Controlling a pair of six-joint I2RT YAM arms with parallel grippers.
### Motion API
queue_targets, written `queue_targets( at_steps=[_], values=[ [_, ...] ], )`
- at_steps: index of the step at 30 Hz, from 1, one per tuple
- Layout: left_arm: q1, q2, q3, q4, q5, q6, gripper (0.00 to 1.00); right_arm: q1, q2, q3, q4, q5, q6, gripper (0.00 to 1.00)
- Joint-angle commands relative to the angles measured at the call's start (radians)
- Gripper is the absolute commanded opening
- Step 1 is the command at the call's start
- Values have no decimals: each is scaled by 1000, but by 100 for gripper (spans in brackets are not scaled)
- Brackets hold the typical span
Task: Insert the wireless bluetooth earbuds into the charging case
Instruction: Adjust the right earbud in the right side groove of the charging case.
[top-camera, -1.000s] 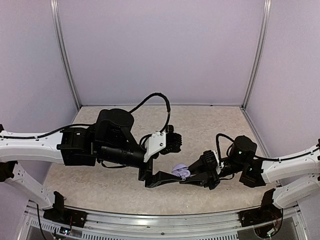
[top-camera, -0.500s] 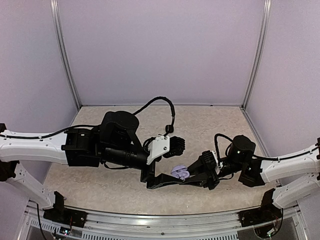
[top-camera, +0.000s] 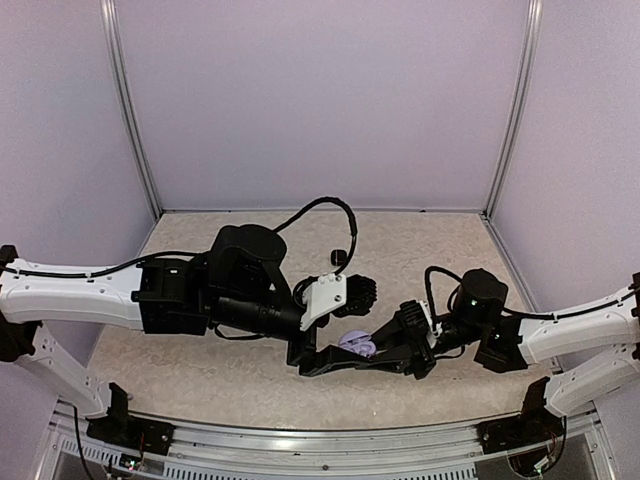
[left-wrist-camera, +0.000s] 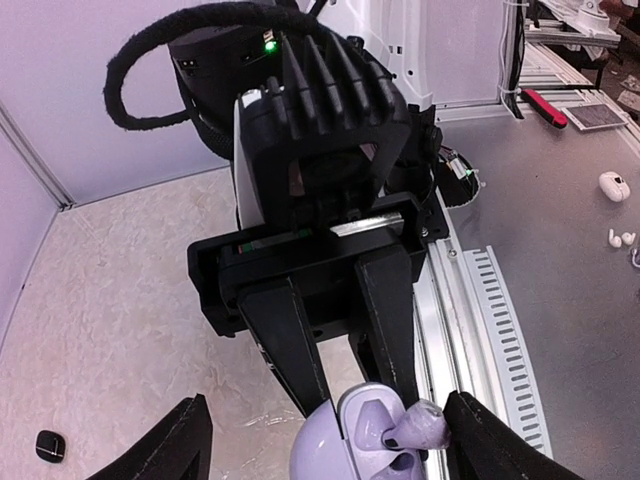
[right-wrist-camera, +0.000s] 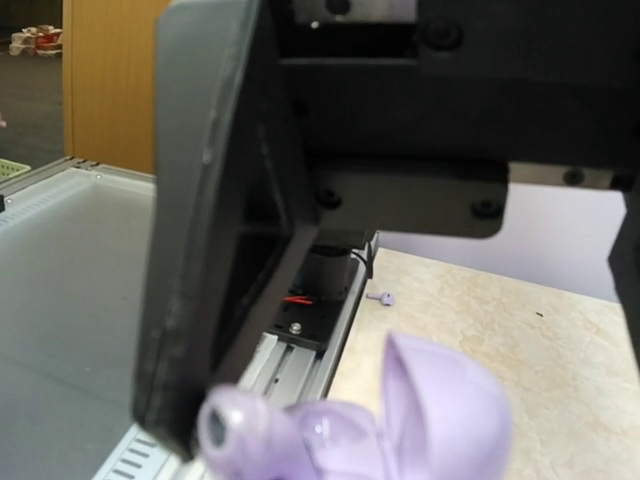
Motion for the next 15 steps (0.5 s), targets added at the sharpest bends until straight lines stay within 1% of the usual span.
queue_targets(
  at_steps=[1, 15],
  values=[
    [21, 2, 15, 58, 1, -31, 78, 21, 9, 29, -11, -7, -19, 0],
    [57, -12, -51, 147, -8, -145, 71, 29, -27, 17, 15, 40, -18, 0]
  ],
)
